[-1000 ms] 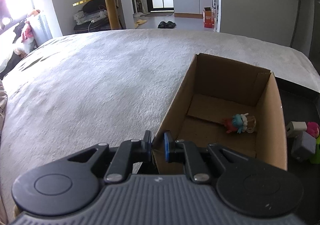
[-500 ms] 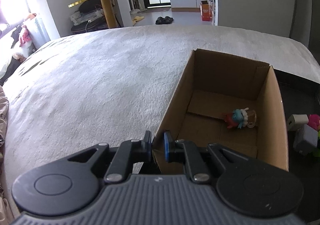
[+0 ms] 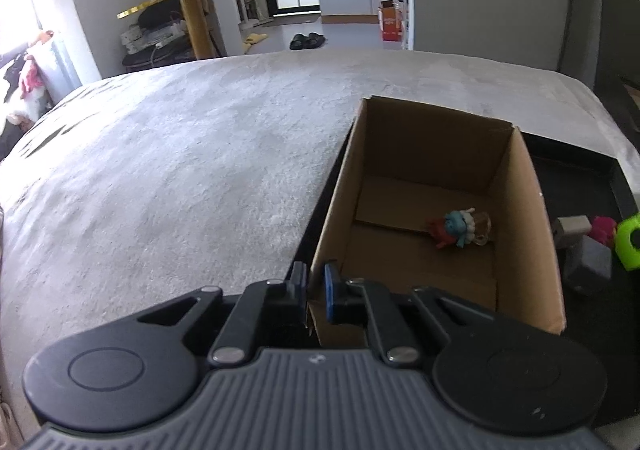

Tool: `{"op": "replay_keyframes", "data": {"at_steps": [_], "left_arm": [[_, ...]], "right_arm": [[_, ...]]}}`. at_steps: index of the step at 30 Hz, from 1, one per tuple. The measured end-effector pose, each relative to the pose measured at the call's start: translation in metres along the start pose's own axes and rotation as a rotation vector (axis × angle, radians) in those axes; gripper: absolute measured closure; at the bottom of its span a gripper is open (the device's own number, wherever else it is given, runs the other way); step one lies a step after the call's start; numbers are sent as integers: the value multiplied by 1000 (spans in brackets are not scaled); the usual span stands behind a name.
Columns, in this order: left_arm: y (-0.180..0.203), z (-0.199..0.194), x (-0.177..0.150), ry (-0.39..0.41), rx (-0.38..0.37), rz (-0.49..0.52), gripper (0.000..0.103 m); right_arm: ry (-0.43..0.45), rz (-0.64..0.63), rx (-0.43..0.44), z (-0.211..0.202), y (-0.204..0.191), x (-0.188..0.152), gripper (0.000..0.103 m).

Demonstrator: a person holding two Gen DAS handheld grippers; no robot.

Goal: Organize rigid objects
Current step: 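Lower the right gripper onto the green cube and close it, then carry the green cube into the box and release it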

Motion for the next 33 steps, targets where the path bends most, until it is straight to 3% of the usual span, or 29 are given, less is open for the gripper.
{"op": "replay_keyframes", "data": {"at_steps": [11, 23, 28, 33], "left_arm": [[25, -8, -10, -7, -14, 126, 98], [35, 1, -7, -48, 166, 134, 96], [39, 0, -5, -34, 196, 130, 96], [38, 0, -4, -23, 195, 123, 96]], "right_arm": [[88, -2, 41, -22, -8, 15, 55], [187, -58, 139, -40, -42, 32, 55], [235, -89, 209, -41, -59, 38, 55], [228, -116, 277, -29, -71, 45, 55]]}}
Point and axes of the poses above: each gripper's, at about its wrist camera, not at the fingertips, and z roughly the way its jaws point, y to its right, x to its top, the point moved 8 cm from there along z, roughly the way its jaws point, and after that the axes turned 11 degrees about -y, right-handed, at the moved point
